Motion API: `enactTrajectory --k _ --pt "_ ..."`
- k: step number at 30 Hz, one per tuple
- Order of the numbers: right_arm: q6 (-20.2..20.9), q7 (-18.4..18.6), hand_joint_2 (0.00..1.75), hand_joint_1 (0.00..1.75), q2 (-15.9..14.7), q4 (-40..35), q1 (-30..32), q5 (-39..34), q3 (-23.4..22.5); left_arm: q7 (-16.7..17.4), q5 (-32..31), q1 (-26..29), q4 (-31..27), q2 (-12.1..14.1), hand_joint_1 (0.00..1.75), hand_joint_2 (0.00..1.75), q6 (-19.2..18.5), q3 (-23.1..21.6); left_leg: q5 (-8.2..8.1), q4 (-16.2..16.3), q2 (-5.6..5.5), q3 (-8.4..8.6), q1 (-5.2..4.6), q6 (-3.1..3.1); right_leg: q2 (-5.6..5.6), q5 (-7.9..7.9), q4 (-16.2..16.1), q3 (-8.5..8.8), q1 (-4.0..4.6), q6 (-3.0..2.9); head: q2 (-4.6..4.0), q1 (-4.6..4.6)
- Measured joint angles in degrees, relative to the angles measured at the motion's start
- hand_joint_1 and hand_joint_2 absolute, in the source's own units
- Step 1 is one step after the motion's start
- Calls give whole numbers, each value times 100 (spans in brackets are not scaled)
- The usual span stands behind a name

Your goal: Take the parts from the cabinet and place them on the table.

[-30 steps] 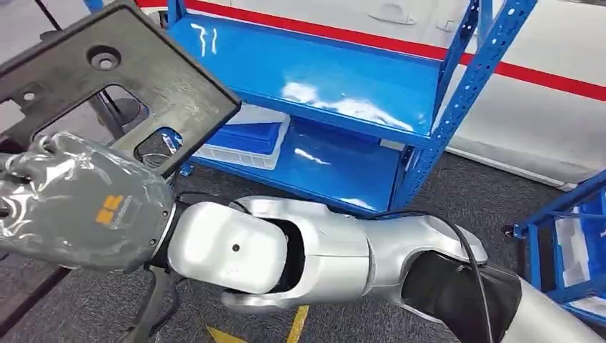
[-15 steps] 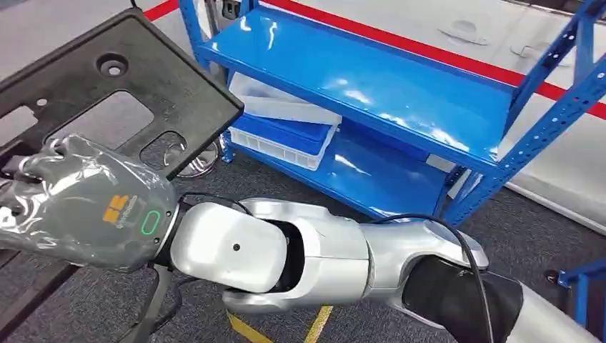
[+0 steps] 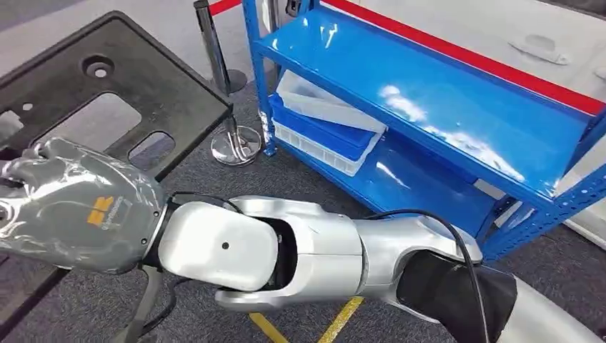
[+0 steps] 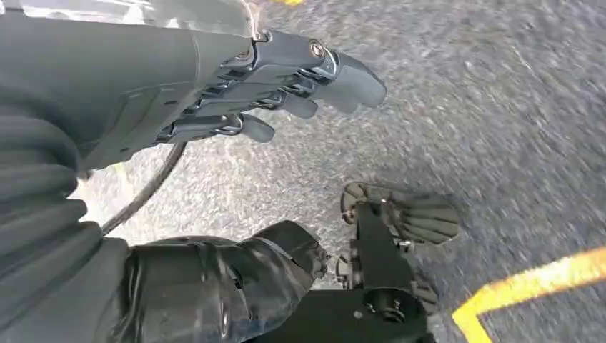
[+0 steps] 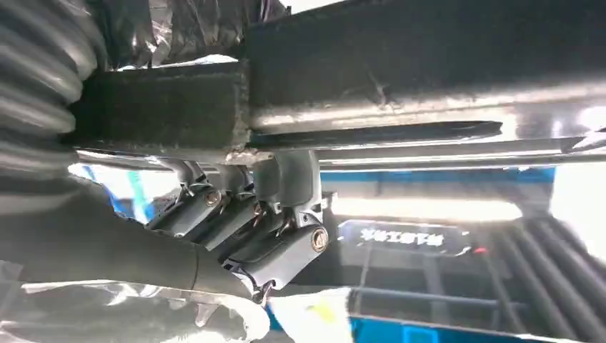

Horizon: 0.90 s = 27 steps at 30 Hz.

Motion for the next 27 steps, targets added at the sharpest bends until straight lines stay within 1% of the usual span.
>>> enactTrajectory --k 1,2,3,4,5,6,7,8,9,10,11,12,13,14,15,16,17,18,19,20,21,22,23,24,25,26,27 --pt "91 -4 175 175 0 20 -63 -9 0 7 -7 -5 0 6 0 175 -11 -4 230 -556 105 321 0 -1 -63 -37 39 2 -5 27 -2 -2" --pt "185 -7 175 175 0 50 -142 -15 2 9 -15 -22 0 4 0 175 -30 -9 225 -966 389 504 -31 7 -118 -76 88 0 12 71 -2 -2" --pt "290 -9 175 175 -2 113 -246 -46 2 18 -22 -41 0 2 0 175 -46 -11 214 -913 468 520 -75 105 -155 -103 116 -25 83 105 -2 -11" --pt "383 -20 175 175 -9 212 -384 -77 2 24 -31 -63 0 4 0 175 -59 -13 214 -898 361 491 -70 186 -188 -123 129 -28 85 127 -2 24" --pt "431 -55 175 175 -20 322 -508 -87 2 33 -31 -66 0 4 0 175 -59 -15 213 -899 299 468 -72 216 -260 -134 135 -11 117 143 -2 24" --pt "461 -83 175 175 -44 434 -619 -92 2 33 -31 -56 0 5 0 175 -61 -15 203 -892 222 455 -79 246 -329 -148 126 10 111 165 -2 17" --pt "465 -107 175 175 -59 511 -719 -92 2 39 -31 -54 0 13 0 175 -63 -17 223 -907 157 463 -63 289 -380 -171 136 19 97 198 0 20" --pt "467 -116 175 175 -79 582 -790 -98 2 39 -28 -46 0 11 0 175 -63 -17 242 -934 92 470 -28 321 -98 -266 248 -23 48 247 -2 26" --pt "468 -125 175 175 -85 636 -854 -107 2 39 -28 -51 0 11 0 175 -63 -20 255 -943 42 469 -24 357 181 -443 489 -133 41 245 -2 24" --pt "467 -127 175 175 -102 699 -890 -109 2 39 -28 -71 0 11 0 175 -63 -20 262 -947 -16 466 -24 383 327 -667 901 -319 39 246 -2 33" --pt "483 -122 175 175 -125 763 -906 -120 2 39 -28 -88 0 11 0 175 -63 -20 263 -946 -110 461 -27 388 397 -897 1450 -577 42 247 -2 31" --pt "568 -89 175 175 -149 829 -918 -173 2 39 -24 -92 0 11 0 175 -66 -20 261 -943 -195 459 -33 390 415 -1002 1821 -768 43 245 0 35" --pt "597 -76 175 175 -155 844 -946 -188 2 39 -22 -91 0 11 0 175 -68 -20 261 -939 -283 459 -35 391 416 -978 1978 -875 43 234 -2 37" --pt "791 11 175 175 -206 973 -1004 -271 2 39 7 -86 0 11 0 175 -74 -20 261 -933 -367 459 -34 390 416 -824 1854 -852 42 222 -2 33" --pt "919 48 175 175 -260 1108 -1138 -336 2 39 20 -81 0 11 0 175 -74 -20 260 -920 -467 458 -33 389 430 -556 1486 -709 36 204 -2 42" --pt "1002 61 175 175 -317 1231 -1289 -391 2 39 24 -78 0 9 0 175 -74 -20 259 -906 -552 460 -31 387 490 -261 995 -502 32 185 -2 41" --pt "1060 68 175 175 -376 1391 -1474 -422 2 39 31 -73 0 4 0 175 -85 -20 254 -898 -644 450 -25 379 706 19 464 -291 18 160 -2 61" --pt "1103 66 175 175 -516 1623 -1635 -456 2 42 44 -69 0 -11 0 175 -103 -20 273 -886 -711 402 -34 342 1015 -32 328 -263 -24 151 -2 35" --pt "1153 42 175 175 -583 1813 -1803 -485 2 55 61 -77 0 -9 0 175 -111 -20 292 -867 -798 356 -14 314 971 -28 230 -242 -37 175 -2 50" --pt "1189 2 175 175 -684 2010 -1927 -498 2 61 77 -62 0 -9 0 175 -116 -20 327 -899 -854 320 28 262 896 -22 246 -230 3 176 -2 66" --pt "1236 -18 175 175 -736 2180 -2066 -498 2 76 94 -21 0 -9 0 175 -118 -20 352 -938 -959 310 61 215 820 -25 250 -226 46 162 -2 70" --pt "1287 -20 175 175 -827 2370 -2206 -498 2 85 125 17 0 -9 0 175 -120 -20 382 -961 -1048 303 54 164 728 4 189 -200 0 119 0 70" --pt "1344 0 175 175 -903 2591 -2361 -520 2 87 146 66 2 -37 0 175 -120 -20 344 -929 -850 254 42 165 620 37 129 -156 -32 86 -2 64" --pt "1383 33 175 175 -962 2781 -2527 -564 2 92 166 94 2 -46 0 175 -140 -22 212 -719 -406 172 -29 146 564 51 106 -145 -28 58 -2 13" --pt "1425 68 175 175 -1038 2951 -2682 -623 2 90 199 87 2 -50 0 175 -142 -22 14 -343 -186 -11 -23 126 479 50 105 -145 -7 50 -2 0" --pt "1453 85 175 175 -1128 3096 -2820 -662 2 85 217 76 2 -52 0 175 -142 -20 -185 131 -71 -229 -12 116 389 39 114 -145 16 35 -2 9" --pt "1484 101 175 175 -1200 3233 -2909 -697 2 81 243 71 2 -57 0 175 -146 -20 -329 539 -34 -415 -10 113 298 26 127 -145 33 20 -2 2"
